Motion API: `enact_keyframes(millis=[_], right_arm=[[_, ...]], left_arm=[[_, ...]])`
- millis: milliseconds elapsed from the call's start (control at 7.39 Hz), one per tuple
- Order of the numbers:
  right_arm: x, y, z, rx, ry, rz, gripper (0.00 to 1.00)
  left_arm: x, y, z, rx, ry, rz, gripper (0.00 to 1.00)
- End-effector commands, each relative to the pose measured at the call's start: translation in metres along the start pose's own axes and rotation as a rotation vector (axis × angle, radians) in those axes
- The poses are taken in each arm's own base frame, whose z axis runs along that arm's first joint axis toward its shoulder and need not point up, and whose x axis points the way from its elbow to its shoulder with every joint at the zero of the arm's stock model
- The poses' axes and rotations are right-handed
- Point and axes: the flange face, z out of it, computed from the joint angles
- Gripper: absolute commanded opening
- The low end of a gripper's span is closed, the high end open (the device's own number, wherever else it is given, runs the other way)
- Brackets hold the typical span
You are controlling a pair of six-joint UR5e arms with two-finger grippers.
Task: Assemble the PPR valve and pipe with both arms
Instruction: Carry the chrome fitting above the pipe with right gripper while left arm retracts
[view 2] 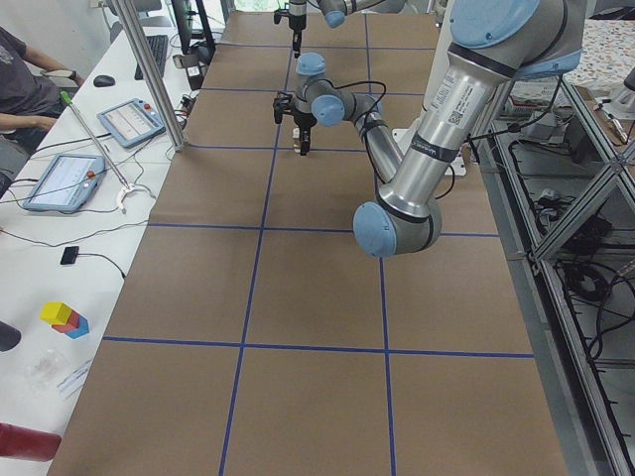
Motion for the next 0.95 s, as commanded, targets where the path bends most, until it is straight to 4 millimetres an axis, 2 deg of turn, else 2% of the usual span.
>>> enact_keyframes(millis=[0, 135, 406, 541, 676, 812], right_arm=[[-0.139, -0.014, -0.010, -0.012, -0.052, 0.127, 0.00], [-0.189, -0.004, -0.019, -0.010, -0.089, 0.164, 0.00], [-0.288, 0.030, -0.019, 0.007, -0.123, 0.234, 0.00], [-0.326, 0.041, -0.020, 0.005, -0.138, 0.256, 0.00], [-0.345, 0.056, -0.012, -0.002, -0.137, 0.242, 0.00], [-0.369, 0.059, -0.007, 0.000, -0.131, 0.244, 0.00]], left_arm=[[-0.061, -0.008, 0.009, -0.003, -0.068, 0.123, 0.75], [-0.087, -0.013, 0.011, -0.005, -0.098, 0.180, 0.76], [-0.127, -0.028, 0.007, 0.002, -0.137, 0.234, 0.77], [-0.154, -0.035, 0.007, 0.014, -0.142, 0.271, 0.77], [-0.170, -0.046, 0.011, 0.000, -0.113, 0.283, 0.77], [-0.189, -0.060, 0.002, -0.002, -0.085, 0.306, 0.77]])
